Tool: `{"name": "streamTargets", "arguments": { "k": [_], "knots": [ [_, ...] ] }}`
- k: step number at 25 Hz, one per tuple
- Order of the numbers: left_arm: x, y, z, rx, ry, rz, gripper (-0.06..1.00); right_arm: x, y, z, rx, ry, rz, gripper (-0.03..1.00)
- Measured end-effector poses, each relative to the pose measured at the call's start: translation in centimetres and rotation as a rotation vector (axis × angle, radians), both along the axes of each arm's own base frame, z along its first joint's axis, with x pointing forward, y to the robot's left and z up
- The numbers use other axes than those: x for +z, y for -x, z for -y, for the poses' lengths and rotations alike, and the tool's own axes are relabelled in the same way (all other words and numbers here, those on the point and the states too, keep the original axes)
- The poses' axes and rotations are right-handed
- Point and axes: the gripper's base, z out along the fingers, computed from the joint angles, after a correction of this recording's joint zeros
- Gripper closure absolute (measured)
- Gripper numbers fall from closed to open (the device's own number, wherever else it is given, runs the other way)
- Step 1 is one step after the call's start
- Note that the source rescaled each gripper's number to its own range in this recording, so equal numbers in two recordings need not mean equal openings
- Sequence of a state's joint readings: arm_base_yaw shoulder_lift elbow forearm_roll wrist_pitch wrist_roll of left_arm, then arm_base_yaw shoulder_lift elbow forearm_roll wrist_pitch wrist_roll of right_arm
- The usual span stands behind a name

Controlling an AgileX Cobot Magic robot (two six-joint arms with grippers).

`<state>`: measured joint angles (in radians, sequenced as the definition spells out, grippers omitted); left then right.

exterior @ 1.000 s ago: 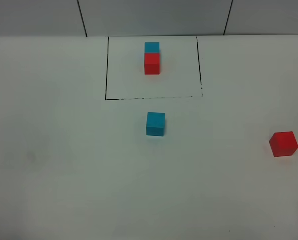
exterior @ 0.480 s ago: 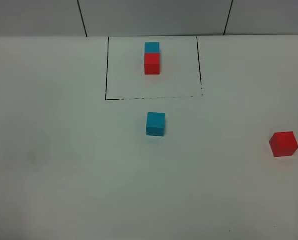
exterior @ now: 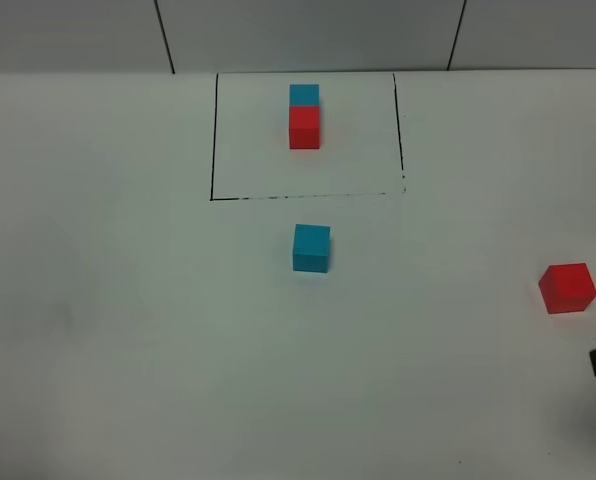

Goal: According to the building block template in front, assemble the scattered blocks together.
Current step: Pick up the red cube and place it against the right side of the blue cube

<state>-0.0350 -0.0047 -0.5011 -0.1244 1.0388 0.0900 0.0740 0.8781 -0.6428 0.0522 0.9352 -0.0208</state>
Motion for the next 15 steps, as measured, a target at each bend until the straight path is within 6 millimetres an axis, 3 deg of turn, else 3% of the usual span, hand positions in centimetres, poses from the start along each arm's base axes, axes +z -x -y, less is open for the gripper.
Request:
{"name": "streamTargets", "arguments": {
  "k": [4,8,15],
  "knots": [
    [0.0,0.0,0.0,0.0,0.0,0.0,0.08,-2.4,-6.6,-0.2,-0.008,0.026,-0.167,0.22],
    [0.0,0.0,0.0,0.0,0.0,0.0,0.08,-4.1,-11.1,0.2,-0.028,0.039,-0.153,0.22],
    [0.0,0.0,0.0,0.0,0.0,-0.001,0.08,-7.9,-13.8,1.6,-0.028,0.05,-0.181,0.22]
  ]
}}
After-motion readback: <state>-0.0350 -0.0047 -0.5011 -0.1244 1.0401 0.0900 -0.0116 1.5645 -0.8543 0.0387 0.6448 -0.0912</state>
